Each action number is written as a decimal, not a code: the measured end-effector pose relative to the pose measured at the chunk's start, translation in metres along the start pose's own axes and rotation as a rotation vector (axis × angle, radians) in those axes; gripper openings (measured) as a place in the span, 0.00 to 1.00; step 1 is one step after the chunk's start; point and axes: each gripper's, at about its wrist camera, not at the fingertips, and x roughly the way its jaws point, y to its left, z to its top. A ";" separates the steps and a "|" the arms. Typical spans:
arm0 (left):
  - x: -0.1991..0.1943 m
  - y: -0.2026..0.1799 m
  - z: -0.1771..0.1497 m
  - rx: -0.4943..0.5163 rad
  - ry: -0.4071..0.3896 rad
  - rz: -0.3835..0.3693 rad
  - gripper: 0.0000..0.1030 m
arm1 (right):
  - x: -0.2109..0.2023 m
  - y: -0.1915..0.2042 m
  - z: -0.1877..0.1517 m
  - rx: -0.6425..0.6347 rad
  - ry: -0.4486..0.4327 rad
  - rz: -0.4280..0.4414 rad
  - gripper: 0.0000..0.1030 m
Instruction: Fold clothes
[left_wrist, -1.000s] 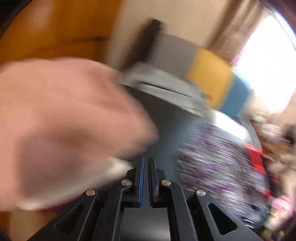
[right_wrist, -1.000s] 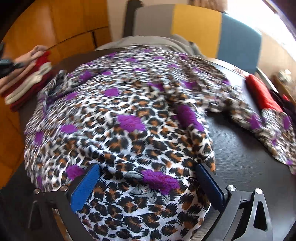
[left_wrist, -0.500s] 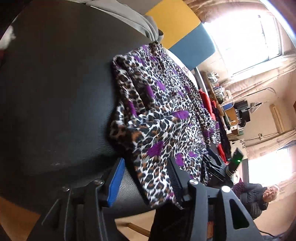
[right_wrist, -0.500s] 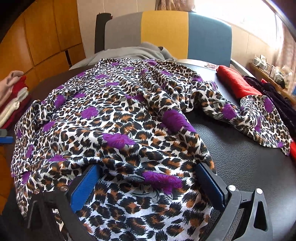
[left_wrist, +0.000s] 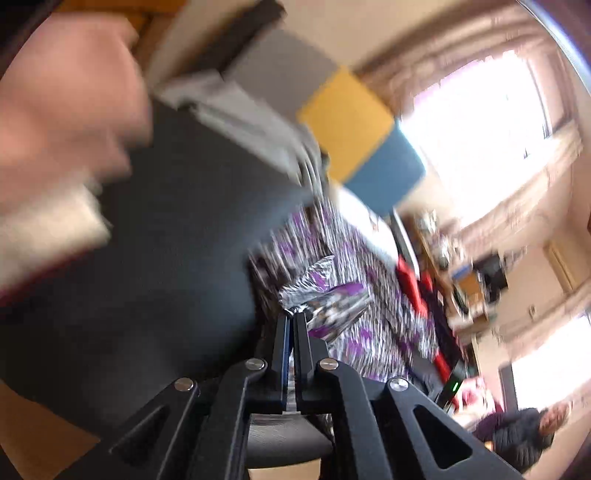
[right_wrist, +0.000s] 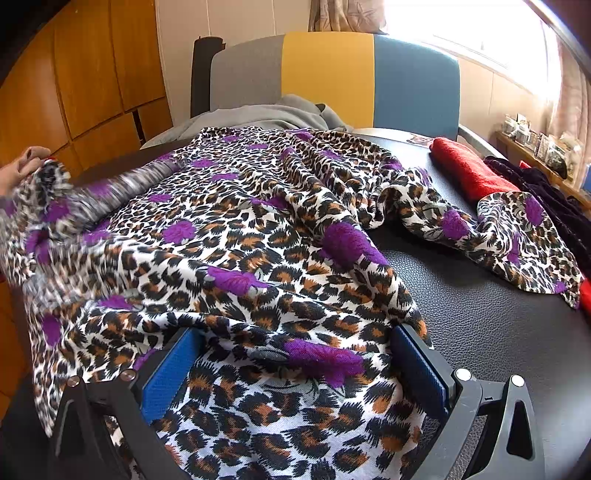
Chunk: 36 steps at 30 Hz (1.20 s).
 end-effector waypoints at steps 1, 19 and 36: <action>-0.016 0.005 0.007 0.009 -0.032 0.051 0.00 | 0.000 0.000 0.000 0.000 -0.001 -0.001 1.00; 0.063 -0.036 -0.078 0.202 0.352 0.025 0.33 | 0.000 0.002 0.000 0.003 -0.009 -0.008 1.00; 0.103 -0.056 -0.073 -0.081 0.302 -0.267 0.03 | -0.001 0.001 0.005 0.025 0.046 0.035 1.00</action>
